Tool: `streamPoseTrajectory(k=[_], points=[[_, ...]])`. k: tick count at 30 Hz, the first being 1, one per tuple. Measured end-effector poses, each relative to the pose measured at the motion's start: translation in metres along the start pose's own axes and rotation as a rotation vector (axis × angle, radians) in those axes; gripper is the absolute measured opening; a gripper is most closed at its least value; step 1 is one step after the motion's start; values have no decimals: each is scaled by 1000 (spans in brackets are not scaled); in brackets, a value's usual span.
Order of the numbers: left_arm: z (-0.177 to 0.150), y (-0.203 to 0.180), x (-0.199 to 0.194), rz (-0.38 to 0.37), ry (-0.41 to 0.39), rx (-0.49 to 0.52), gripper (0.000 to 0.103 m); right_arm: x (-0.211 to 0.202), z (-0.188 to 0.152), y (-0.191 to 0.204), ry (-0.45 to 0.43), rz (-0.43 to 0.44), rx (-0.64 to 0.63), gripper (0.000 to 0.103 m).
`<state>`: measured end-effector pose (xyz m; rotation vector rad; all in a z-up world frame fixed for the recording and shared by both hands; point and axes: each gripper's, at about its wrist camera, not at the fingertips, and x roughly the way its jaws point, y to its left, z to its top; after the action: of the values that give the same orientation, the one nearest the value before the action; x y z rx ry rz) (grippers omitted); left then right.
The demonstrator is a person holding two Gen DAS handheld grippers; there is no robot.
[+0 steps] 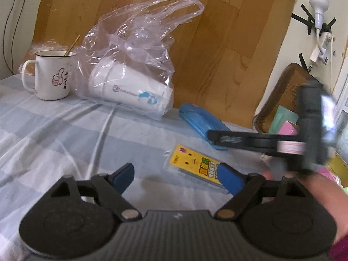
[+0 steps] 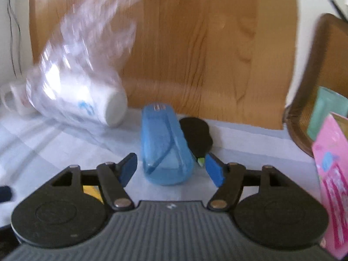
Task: Organize soft objects
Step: 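Move the right gripper to the blue plastic case and close on it, then lift the blue case with the right gripper toward the pink tin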
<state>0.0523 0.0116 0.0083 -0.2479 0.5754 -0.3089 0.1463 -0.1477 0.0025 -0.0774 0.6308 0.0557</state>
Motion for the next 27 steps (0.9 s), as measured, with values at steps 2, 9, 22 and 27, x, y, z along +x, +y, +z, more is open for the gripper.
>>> streamPoseTrajectory(k=[2, 9, 22, 27], points=[[0, -1, 1, -4, 3, 2, 86, 5, 3, -5, 24, 18, 32, 58], [0, 2, 3, -14, 13, -11, 87, -24, -17, -10, 31, 28, 13, 58], [-2, 0, -1, -31, 24, 5, 91, -174, -113, -59, 19, 70, 24, 58], [-5, -8, -2, -85, 58, 43, 91, -237, -163, -61, -6, 113, -86, 58]])
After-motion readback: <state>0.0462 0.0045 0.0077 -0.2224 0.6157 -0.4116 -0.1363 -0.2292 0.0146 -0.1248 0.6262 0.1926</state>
